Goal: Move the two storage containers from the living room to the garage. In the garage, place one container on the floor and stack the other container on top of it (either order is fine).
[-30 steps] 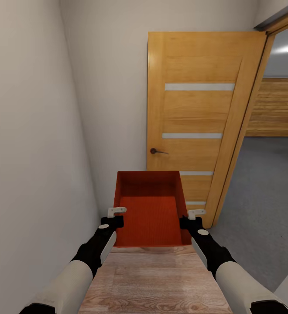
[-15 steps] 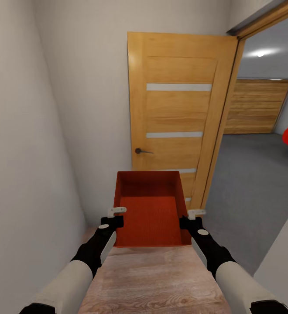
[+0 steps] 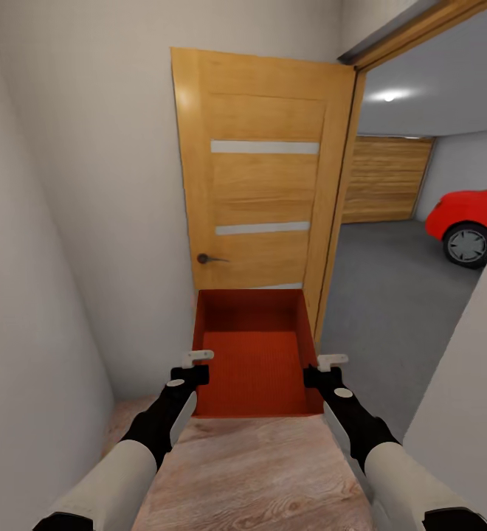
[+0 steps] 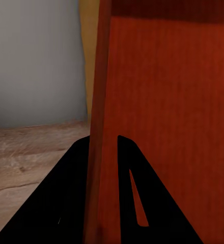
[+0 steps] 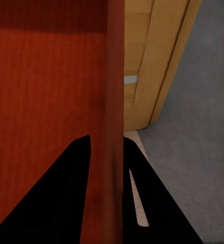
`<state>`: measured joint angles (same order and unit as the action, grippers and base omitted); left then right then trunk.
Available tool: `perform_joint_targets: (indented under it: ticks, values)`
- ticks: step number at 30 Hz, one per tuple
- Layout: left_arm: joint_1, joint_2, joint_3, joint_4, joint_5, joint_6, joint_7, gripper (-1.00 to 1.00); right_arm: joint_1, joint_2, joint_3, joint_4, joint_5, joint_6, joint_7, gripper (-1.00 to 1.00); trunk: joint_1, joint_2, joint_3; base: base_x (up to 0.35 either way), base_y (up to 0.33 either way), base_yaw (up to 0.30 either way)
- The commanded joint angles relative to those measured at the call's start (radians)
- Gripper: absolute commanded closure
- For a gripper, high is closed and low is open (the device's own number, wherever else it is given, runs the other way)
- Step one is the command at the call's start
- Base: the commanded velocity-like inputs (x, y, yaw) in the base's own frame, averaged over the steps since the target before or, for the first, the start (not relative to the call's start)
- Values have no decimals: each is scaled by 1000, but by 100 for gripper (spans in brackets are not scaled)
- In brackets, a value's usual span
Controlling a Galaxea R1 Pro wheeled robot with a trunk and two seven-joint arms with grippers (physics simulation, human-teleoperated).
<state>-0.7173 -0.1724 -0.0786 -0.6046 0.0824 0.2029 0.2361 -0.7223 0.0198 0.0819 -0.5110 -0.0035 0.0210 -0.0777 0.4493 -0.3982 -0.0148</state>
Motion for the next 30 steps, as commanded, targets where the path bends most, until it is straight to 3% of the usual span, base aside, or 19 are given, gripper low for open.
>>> perform_joint_targets:
  ticks: [1,13,25,30]
  values:
    - [-1,-1,-3,-52,11,4,8,100,0,0,1,2,-1,1,-5,100,1,-2,-2,48,11,-284]
    - [-1,-1,-3,-52,11,4,8,100,0,0,1,2,-1,1,-5,100,1,-2,-2,22,14,-275]
    - [-1,-1,-2,-52,11,4,8,100,0,-1,1,2,-1,0,-4,100,1,-2,-2,228,198,-25]
    - [-1,-1,-3,-53,11,4,8,100,0,0,1,2,-1,1,-5,100,1,-2,-2,204,169,-198]
